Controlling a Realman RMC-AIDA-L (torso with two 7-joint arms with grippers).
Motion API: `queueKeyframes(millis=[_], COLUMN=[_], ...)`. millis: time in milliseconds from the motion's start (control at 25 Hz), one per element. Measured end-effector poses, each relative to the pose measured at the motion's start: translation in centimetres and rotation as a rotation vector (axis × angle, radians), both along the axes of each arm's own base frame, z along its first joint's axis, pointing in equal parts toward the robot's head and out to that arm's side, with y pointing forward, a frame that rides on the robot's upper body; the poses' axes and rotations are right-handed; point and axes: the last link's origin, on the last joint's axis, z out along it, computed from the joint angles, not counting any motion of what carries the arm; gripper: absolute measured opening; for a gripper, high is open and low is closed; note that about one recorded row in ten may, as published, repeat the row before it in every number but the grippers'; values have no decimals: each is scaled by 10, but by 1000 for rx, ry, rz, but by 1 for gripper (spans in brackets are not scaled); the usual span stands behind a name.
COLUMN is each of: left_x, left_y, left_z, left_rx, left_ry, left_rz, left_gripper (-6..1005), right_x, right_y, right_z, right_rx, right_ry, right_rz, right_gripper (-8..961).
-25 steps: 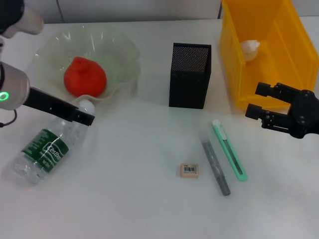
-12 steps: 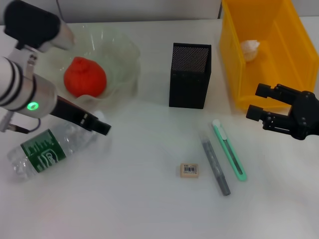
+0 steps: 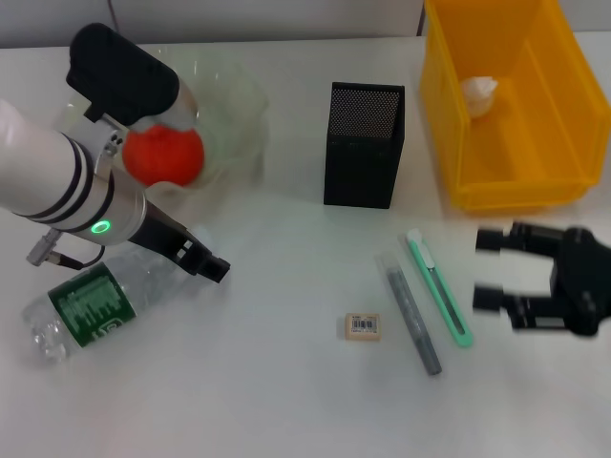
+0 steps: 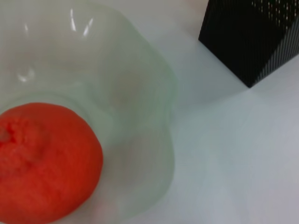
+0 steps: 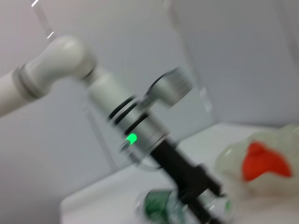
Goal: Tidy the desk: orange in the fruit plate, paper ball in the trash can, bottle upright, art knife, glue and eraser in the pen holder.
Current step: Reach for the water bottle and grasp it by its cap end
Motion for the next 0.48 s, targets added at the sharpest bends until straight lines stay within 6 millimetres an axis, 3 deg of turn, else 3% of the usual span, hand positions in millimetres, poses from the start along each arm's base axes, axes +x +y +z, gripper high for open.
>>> queueKeyframes(millis=[480], left_x=[4], left_y=[-1], left_z=[-2], left_rx=[-9], left_ry=[5], left_rz=[-35], left_gripper=[628], right_x=[1], right_y=[-8], right_z=[-3], right_rx=[-38], right_ry=[-33], right_rz=[59], right_gripper=[807])
